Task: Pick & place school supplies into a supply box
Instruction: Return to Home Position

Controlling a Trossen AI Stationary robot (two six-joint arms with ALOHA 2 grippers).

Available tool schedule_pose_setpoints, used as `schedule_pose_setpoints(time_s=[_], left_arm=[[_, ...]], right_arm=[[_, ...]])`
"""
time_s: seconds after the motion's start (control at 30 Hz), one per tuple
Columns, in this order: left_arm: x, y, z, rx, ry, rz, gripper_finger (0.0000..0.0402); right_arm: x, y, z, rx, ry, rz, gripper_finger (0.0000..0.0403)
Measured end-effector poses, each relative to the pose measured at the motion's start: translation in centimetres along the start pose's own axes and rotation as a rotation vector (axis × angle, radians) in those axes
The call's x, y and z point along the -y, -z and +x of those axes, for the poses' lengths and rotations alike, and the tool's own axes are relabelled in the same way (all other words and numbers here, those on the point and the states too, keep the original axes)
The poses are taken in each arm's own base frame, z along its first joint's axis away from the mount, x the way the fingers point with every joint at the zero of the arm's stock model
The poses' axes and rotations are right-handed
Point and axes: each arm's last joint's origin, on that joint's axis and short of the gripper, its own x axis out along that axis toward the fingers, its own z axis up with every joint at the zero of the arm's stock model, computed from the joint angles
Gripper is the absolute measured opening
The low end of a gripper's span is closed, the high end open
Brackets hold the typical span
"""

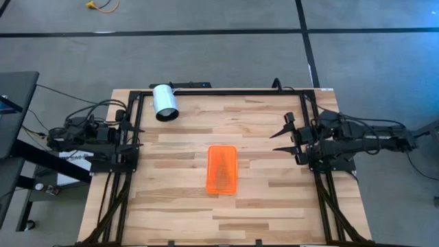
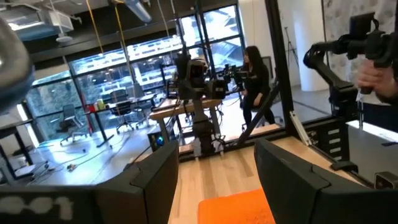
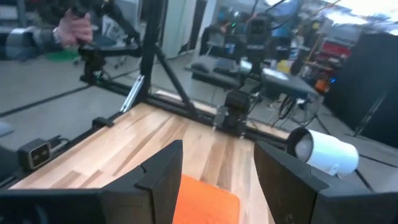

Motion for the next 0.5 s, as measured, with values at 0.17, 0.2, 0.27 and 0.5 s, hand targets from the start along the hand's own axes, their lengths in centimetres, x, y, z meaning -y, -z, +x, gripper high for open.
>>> schedule_pose_setpoints(time_s=[0.17,0.2,0.27,0.5], left_arm=[[0.2,0.8,0.3,-0.039,0.009,0.004,0.0201],[0.3,1.1,0.4,-0.044,0.017,0.005,0.0201],[0.5,1.3,0.7,-0.018,0.049,0.010,0.0201],[1.3,3.6,2.2,0.023,0.073,0.032,0.0201]], right_arm=[[-0.4,2.2,-0.6,0.041,0.049,0.009,0.0193],[-0.4,2.5,-0.7,0.050,0.061,0.012,0.0193],[-0.4,2.8,-1.1,0.083,0.080,0.015,0.0193],[-0.5,2.5,-1.9,0.140,0.050,0.002,0.0193]])
